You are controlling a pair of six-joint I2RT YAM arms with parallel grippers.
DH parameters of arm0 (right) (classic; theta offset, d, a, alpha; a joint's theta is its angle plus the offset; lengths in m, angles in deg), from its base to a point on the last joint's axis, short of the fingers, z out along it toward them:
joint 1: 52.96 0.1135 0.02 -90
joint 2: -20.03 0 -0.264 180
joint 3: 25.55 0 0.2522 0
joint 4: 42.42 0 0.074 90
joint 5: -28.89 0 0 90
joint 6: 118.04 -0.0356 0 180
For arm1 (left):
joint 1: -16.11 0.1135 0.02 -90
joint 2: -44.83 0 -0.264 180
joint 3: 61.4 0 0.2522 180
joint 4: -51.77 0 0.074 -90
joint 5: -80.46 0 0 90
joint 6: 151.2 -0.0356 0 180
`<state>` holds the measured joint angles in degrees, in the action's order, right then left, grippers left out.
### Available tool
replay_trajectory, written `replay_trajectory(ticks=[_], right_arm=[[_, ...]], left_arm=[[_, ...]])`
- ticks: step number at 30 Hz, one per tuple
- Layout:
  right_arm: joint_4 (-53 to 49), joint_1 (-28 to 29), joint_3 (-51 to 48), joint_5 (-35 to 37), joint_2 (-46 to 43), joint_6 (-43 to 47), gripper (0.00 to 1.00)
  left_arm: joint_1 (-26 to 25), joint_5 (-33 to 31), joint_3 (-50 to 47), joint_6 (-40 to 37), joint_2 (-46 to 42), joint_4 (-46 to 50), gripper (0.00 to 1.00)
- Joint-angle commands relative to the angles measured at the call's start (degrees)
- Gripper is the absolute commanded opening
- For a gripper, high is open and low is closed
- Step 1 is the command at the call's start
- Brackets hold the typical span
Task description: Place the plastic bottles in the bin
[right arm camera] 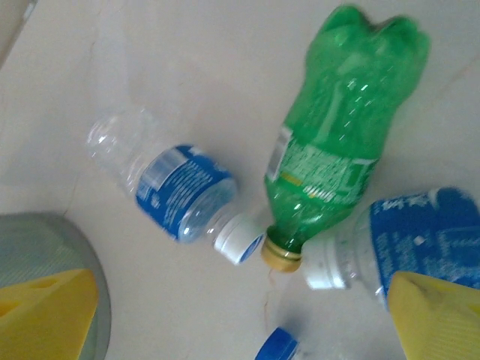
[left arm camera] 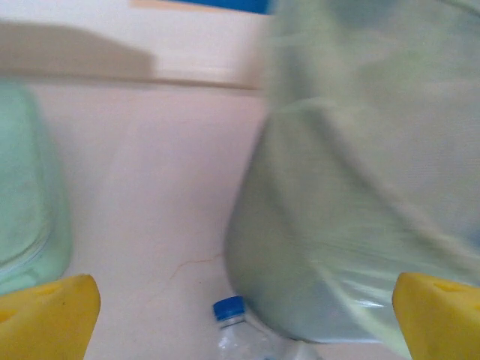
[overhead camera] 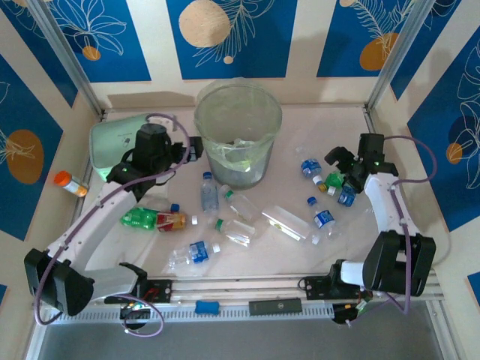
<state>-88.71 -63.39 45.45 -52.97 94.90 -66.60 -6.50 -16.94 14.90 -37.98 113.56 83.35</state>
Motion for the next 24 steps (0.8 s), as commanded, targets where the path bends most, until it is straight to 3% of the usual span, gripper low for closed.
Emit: replay_trajectory(ticks=[1, 8, 24], right_arm=[[-1.51, -2.05, 3.99, 1.58, 2.74, 0.41, 0.97], [-1.77, -4.74, 8.68, 2.23, 9.23, 2.39, 0.92], [-1.24, -5.30, 12.16, -0.15, 24.41, 2.12, 0.81]], left_arm=[[4.53, 1.11, -5.97, 9.16, -2.53, -5.37, 1.00], [6.59, 3.95, -14.23, 11.56, -1.84, -10.09, 1.00], [6.87, 8.41, -16.72, 16.23, 2.43, -16.03, 1.00]])
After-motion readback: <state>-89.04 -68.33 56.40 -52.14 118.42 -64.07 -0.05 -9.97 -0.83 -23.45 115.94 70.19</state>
